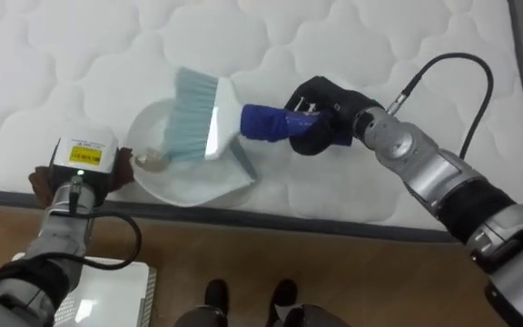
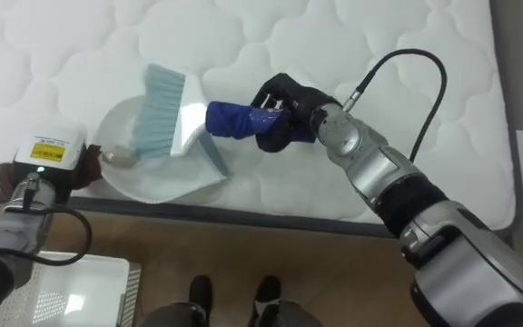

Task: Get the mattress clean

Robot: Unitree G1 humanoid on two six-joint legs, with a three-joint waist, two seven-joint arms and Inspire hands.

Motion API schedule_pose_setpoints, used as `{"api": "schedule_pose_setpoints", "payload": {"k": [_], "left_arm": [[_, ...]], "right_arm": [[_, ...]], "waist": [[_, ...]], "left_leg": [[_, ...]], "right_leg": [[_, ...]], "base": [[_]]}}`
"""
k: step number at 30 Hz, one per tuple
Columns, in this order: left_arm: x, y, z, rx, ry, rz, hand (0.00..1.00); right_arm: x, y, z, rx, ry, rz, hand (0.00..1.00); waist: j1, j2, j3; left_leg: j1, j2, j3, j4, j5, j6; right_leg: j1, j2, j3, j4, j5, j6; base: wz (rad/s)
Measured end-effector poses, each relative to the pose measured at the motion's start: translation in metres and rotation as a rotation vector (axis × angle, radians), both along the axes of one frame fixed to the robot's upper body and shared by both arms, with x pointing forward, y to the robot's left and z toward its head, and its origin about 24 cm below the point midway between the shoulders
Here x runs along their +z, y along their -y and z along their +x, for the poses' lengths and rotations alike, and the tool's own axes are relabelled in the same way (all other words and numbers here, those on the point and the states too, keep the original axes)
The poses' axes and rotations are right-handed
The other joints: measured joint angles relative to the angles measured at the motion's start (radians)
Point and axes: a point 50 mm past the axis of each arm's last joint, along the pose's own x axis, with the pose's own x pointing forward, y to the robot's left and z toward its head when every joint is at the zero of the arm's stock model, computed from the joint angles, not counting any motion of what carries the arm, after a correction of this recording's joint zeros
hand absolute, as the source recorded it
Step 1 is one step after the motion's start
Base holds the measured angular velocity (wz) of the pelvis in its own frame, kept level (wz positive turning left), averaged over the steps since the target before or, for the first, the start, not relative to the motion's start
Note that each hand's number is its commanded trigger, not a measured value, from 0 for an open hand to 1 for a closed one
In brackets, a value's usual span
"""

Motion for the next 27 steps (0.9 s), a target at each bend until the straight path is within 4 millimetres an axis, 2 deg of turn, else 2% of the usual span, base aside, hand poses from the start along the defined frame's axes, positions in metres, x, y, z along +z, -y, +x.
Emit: {"api": "schedule_pose_setpoints", "payload": {"k": [4,8,13,17,24,27], "left_arm": [[-0.002,-0.001,-0.002,0.000,-0.007,-0.007,1.00],[-0.004,-0.006,-0.006,-0.001,-0.012,-0.001,1.00],[-0.003,-0.009,-0.008,-0.006,-0.009,0.000,1.00],[-0.003,-0.010,-0.008,-0.006,-0.004,-0.001,1.00],[-0.003,-0.017,-0.010,0.015,0.011,-0.058,1.00],[-0.002,-0.015,-0.010,-0.004,0.035,-0.093,1.00]], "right_arm": [[0.001,-0.001,0.000,0.011,0.000,0.012,1.00],[-0.002,0.001,-0.001,0.009,-0.021,0.055,1.00],[-0.009,0.010,-0.005,-0.022,-0.045,0.077,1.00],[-0.008,0.015,-0.005,-0.042,-0.049,0.104,1.00],[0.002,0.027,-0.001,-0.102,0.002,0.165,1.00],[-0.001,0.039,-0.004,-0.134,0.011,0.173,1.00]], "waist": [[-0.005,-0.006,-0.0043],[-0.024,-0.007,-0.0040],[-0.031,-0.009,-0.0034],[-0.038,-0.010,-0.0032],[-0.038,-0.008,-0.0019],[-0.022,-0.008,-0.0018]], "left_leg": [[0.000,0.001,0.000,-0.001,0.000,0.001],[0.000,0.001,-0.002,-0.001,0.000,0.001],[-0.001,0.002,-0.002,0.001,0.000,0.001],[-0.002,0.002,-0.002,0.001,-0.001,0.002],[-0.002,0.005,-0.001,0.011,-0.003,0.005],[-0.004,0.010,0.001,0.018,-0.011,0.004]], "right_leg": [[0.001,0.001,-0.001,0.000,0.000,0.000],[0.005,0.002,0.000,-0.002,0.000,0.000],[0.006,0.003,0.002,0.000,-0.001,0.003],[0.006,0.003,0.003,-0.001,-0.002,0.004],[0.006,0.007,0.011,0.000,-0.001,0.005],[0.007,0.012,0.013,0.000,-0.002,0.004]], "base": [[0.03],[0.04],[0.01],[0.00],[-0.01],[-0.03]]}}
